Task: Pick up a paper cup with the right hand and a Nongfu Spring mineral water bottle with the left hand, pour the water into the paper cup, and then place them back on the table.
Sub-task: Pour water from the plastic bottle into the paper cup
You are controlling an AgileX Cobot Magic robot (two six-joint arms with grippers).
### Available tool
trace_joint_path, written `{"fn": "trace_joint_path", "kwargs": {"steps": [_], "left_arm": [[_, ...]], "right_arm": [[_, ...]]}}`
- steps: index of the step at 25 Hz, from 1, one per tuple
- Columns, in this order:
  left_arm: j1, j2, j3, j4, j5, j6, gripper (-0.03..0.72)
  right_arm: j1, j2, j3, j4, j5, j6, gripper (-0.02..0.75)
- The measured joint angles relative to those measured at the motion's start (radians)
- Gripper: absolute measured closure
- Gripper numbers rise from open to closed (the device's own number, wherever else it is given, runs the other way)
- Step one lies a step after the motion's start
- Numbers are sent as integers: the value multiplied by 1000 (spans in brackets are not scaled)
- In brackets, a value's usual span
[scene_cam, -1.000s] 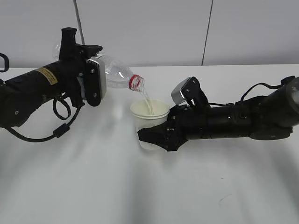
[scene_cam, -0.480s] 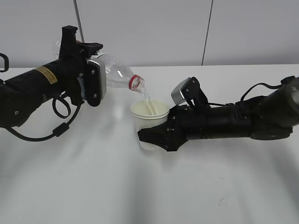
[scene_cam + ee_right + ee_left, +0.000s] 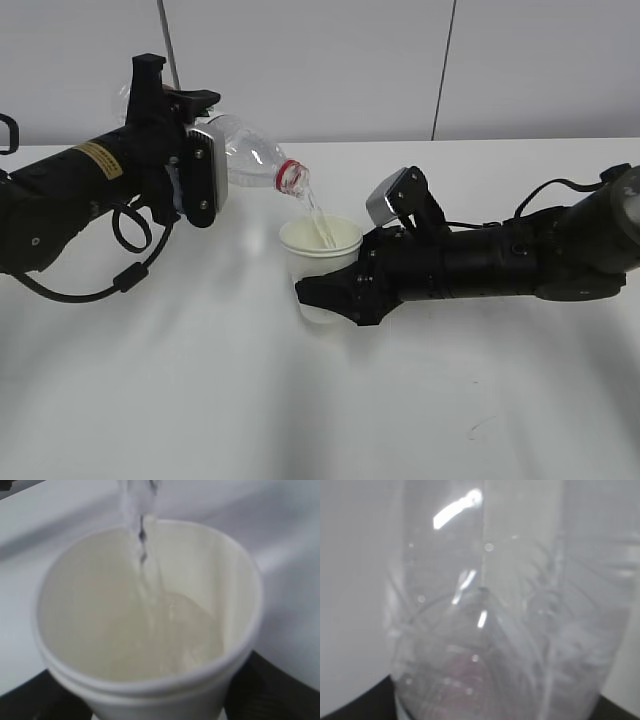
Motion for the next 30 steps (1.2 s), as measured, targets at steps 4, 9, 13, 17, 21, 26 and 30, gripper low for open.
{"fn": "trace_joint_path", "kwargs": {"steps": [4, 9, 13, 17, 21, 26, 30], "left_arm": [[0, 0, 0, -1, -2, 0, 305], [0, 0, 0, -2, -8, 0, 305], [0, 0, 0, -3, -7, 0, 305], [0, 0, 0, -8, -7, 0, 305], [0, 0, 0, -10, -7, 0, 305], [0, 0, 0, -14, -9, 0, 305], [0, 0, 0, -19, -11, 0, 305]], "right_arm": [[0, 0, 0, 0, 1, 0, 239], [0, 0, 0, 0, 1, 0, 239], [0, 0, 0, -1, 1, 2, 239], [0, 0, 0, -1, 1, 2, 239], [0, 0, 0, -1, 1, -4, 239], [0, 0, 0, -1, 1, -36, 239], [0, 0, 0, -1, 1, -73, 239]]}}
